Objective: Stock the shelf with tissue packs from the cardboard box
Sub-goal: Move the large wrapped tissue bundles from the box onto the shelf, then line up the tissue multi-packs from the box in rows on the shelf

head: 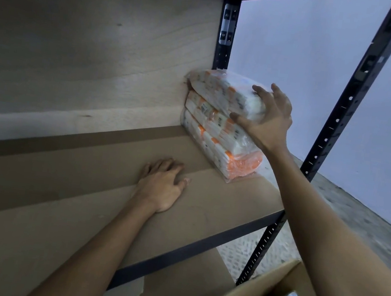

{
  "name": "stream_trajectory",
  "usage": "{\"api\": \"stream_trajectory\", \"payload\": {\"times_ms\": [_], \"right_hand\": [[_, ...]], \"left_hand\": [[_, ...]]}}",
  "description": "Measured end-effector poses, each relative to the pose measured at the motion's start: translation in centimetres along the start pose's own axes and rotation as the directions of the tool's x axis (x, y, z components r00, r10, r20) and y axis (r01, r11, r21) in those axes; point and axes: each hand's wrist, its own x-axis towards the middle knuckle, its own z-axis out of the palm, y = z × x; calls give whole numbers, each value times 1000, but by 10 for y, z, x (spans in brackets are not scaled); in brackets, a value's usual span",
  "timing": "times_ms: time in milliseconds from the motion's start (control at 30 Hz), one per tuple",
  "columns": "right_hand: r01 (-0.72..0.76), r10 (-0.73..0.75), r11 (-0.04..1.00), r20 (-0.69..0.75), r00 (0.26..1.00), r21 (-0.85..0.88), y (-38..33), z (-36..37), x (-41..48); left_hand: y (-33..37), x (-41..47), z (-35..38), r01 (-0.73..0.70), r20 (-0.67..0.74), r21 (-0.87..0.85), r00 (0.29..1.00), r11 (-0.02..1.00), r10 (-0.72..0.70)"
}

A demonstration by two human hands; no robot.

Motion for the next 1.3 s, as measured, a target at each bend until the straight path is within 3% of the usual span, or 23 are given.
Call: {"api": "stream_trajectory", "payload": {"times_ms": [200,400,733,900,1100,1300], "right_hand": [[40,-31,988,64,997,-151,1,-16,-22],[37,-23,991,112,993,-129,-1,-34,-58],[-2,35,993,281,959,-115,-3,-71,-150],[-81,133,984,350,927,-159,6,-94,-213],[-147,227,963,390,892,-224,29,-115,-275],[-238,330,937,432,839,-254,66,-123,-321]], "left_hand": [[1,-2,-3,-3,-7,-7,1000,1000,3],[6,-14,-9,-28,-35,-48,999,998,26],[40,-72,-15,-11,47,-142,999,990,18],[75,-116,-11,-125,-2,-220,992,967,127],[123,-165,8,-338,-113,-361,941,869,319],[133,-202,71,-257,95,-448,939,856,331]]}}
